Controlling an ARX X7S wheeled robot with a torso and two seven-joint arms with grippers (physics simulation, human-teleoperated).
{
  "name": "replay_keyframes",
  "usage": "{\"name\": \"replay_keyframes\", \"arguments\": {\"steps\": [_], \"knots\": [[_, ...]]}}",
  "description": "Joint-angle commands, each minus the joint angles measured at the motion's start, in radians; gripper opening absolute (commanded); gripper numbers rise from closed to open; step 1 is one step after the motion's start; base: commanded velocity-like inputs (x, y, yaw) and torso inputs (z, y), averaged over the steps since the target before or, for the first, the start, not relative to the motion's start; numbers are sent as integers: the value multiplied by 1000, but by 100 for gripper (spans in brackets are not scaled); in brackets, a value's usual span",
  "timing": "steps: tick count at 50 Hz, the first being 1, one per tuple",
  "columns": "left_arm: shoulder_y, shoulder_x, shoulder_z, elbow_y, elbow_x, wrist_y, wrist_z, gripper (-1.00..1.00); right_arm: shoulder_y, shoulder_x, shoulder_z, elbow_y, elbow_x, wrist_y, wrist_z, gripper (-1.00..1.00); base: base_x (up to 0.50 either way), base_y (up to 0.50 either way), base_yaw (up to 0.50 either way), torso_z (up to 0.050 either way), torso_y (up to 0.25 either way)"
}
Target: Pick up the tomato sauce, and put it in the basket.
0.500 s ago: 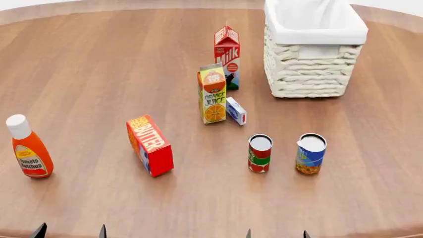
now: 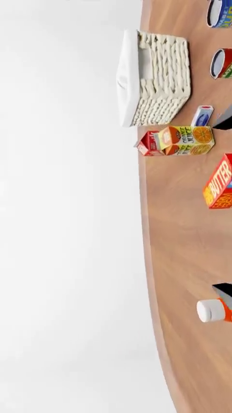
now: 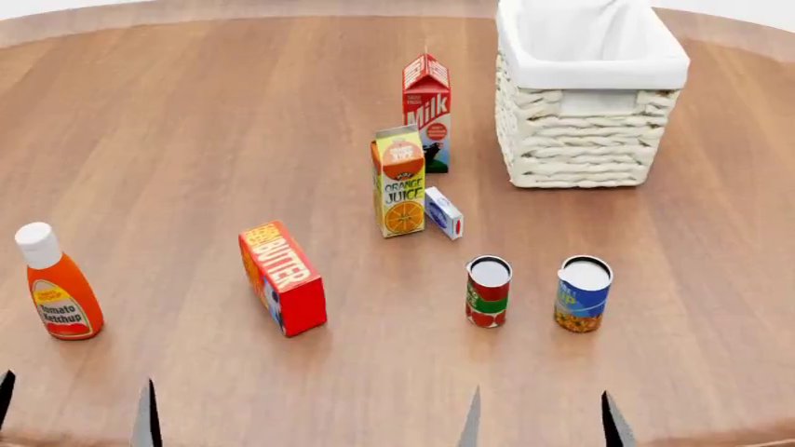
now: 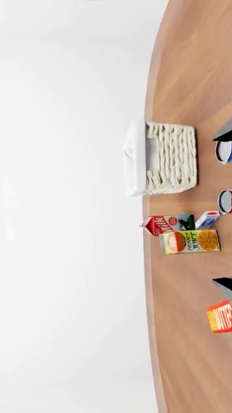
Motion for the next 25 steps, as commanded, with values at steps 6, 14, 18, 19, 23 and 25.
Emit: {"name": "replay_keyframes", "arguments": {"steps": [6, 14, 18, 19, 23, 25], "knots": [[96, -36, 15, 352, 4, -91, -41, 100, -96, 38, -21, -329, 34, 54, 48, 100, 0, 0, 0, 0, 0], [88, -48, 25, 334, 2, -87, -54, 100, -95, 51, -23, -323, 50, 37, 55, 100, 126, 0, 0, 0, 0], [90, -52, 27, 344, -4, -89, -61, 100, -94, 58, -24, -328, 56, 39, 62, 100, 500, 0, 0, 0, 0], [90, -53, 28, 344, -5, -89, -63, 100, -94, 59, -25, -328, 57, 38, 64, 100, 500, 0, 0, 0, 0], [87, -59, 36, 336, -5, -89, -68, 100, -93, 65, -35, -324, 53, 40, 69, 100, 500, 0, 0, 0, 0], [88, -59, 33, 341, -13, -91, -71, 100, -89, 68, -35, -316, 52, 37, 73, 100, 500, 0, 0, 0, 0]]}}
